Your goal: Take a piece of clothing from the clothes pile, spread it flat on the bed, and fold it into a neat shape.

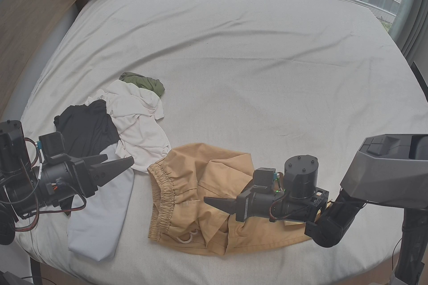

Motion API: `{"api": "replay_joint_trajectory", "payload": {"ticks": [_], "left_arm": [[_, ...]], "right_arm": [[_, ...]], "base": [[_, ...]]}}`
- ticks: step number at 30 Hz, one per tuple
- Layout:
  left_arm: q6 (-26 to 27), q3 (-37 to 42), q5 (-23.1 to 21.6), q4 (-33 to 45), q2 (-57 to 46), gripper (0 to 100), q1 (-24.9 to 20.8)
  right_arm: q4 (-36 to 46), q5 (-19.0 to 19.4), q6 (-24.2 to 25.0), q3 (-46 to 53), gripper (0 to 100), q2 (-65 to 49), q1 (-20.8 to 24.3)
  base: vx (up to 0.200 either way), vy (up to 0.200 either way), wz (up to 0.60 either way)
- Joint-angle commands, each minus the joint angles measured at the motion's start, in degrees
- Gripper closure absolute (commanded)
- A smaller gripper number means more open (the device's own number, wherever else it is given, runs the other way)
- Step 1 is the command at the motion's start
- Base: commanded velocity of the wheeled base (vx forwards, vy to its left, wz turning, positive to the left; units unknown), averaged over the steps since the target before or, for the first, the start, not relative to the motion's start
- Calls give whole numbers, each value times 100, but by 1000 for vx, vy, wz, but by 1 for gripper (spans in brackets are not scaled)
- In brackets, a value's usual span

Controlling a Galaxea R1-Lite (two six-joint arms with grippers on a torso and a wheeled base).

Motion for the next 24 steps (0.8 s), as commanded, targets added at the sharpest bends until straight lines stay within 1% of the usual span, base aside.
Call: {"api": "replay_joint_trajectory", "payload": {"ticks": [1, 10, 14, 20, 22, 24], "left_arm": [[-3, 0, -3, -1, 1, 0, 1], [-3, 0, -3, -1, 28, 0, 1], [-12, 8, -3, -10, 63, 0, -8], [-30, -9, -12, -97, 19, 0, -70], [-118, 17, -64, -141, 71, 0, -157], [-126, 17, -64, -141, 71, 0, -157]], "right_arm": [[-6, 1, 1, -39, 100, 92, -7], [-76, -8, 1, 23, 100, 83, -24], [-287, -201, 18, 295, 100, -295, -77], [-647, -228, 36, 884, 100, -805, -165], [-928, -228, 27, 1148, 100, -1024, -341], [-937, -228, 27, 1165, 100, -1042, -350]], "base": [[0, 0, 0], [0, 0, 0], [0, 0, 0], [0, 0, 0], [0, 0, 0], [0, 0, 0]]}}
